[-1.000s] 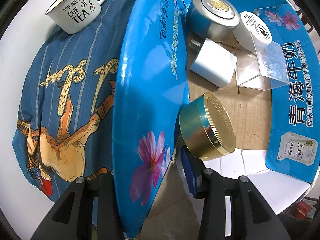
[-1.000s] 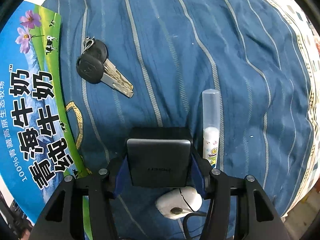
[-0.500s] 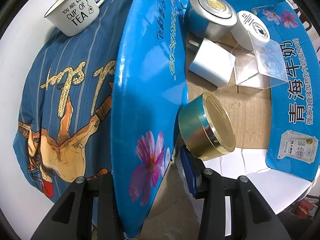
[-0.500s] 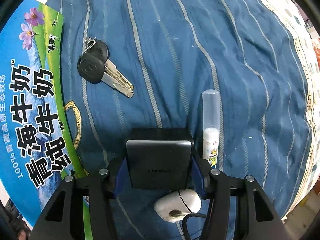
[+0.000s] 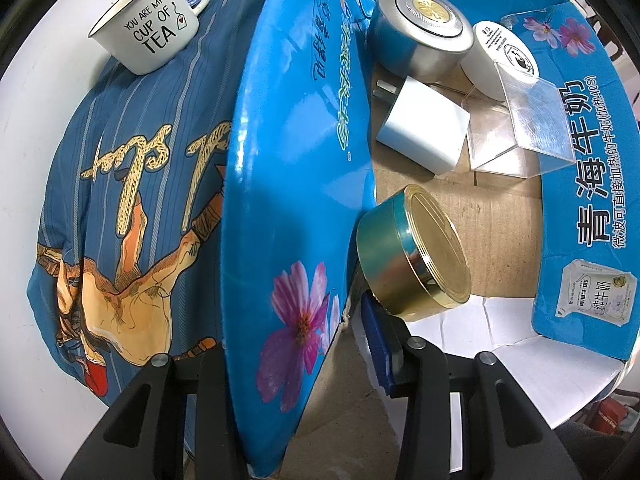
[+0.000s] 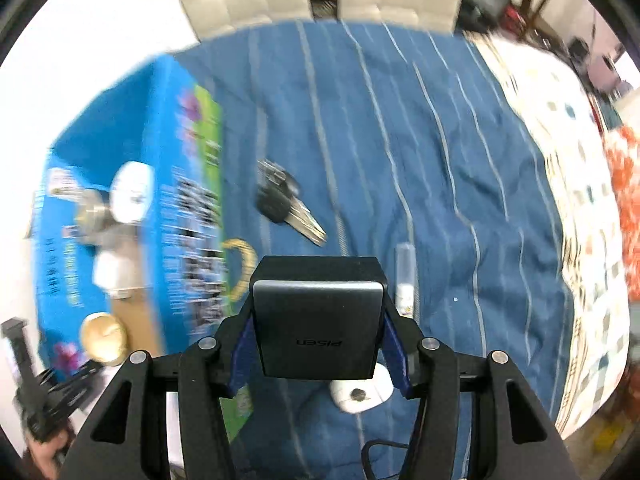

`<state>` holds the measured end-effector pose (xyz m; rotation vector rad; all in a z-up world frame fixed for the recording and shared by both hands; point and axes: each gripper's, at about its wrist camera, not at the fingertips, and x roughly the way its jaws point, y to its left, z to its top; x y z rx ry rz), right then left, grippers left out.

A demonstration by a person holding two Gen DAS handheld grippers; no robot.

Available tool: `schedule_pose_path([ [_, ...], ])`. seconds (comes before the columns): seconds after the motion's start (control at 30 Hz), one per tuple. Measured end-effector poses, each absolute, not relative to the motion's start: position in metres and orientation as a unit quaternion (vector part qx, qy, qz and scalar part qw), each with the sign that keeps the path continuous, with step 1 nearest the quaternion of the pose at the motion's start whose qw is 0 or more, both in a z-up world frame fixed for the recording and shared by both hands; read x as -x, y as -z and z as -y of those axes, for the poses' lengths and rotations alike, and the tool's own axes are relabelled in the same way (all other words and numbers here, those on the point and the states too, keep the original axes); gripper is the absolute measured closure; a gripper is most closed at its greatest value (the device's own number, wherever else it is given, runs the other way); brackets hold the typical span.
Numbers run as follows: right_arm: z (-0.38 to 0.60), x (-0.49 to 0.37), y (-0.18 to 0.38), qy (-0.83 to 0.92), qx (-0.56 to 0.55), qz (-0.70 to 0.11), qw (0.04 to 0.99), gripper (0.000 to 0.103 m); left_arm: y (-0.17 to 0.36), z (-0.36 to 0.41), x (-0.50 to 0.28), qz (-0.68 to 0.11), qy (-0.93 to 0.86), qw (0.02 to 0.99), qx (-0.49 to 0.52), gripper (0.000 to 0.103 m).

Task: Organize rigid objects
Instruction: 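Grasp the grey power bank with the right tool and lift it toward the box, then lower the grey power bank into the blue box beside the gold tin and release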

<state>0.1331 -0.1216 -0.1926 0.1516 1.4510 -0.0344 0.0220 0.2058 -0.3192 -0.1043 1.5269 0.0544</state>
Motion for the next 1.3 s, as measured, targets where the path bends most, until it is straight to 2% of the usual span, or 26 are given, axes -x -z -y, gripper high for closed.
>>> schedule_pose_path([
  [0.2, 0.084, -0.127, 0.146, -0.027, -0.076, -0.656, 0.750, 0.046, 0.318, -0.205, -0.022, -0.691, -0.026, 0.721, 0.047, 0.065],
  [0.6, 0.032, -0.117, 0.146, -0.080, -0.083, -0.673, 0.731, 0.046, 0.318, -0.204, -0.023, -0.690, -0.025, 0.722, 0.046, 0.065],
  [0.9, -0.008, -0.115, 0.202, -0.146, -0.146, -0.719, 0.663, 0.046, 0.318, -0.204, -0.022, -0.691, -0.026, 0.720, 0.047, 0.065],
  [1.3, -0.050, -0.129, 0.275, -0.127, -0.119, -0.749, 0.639, 0.046, 0.319, -0.205, -0.024, -0.692, -0.026, 0.720, 0.048, 0.065],
])
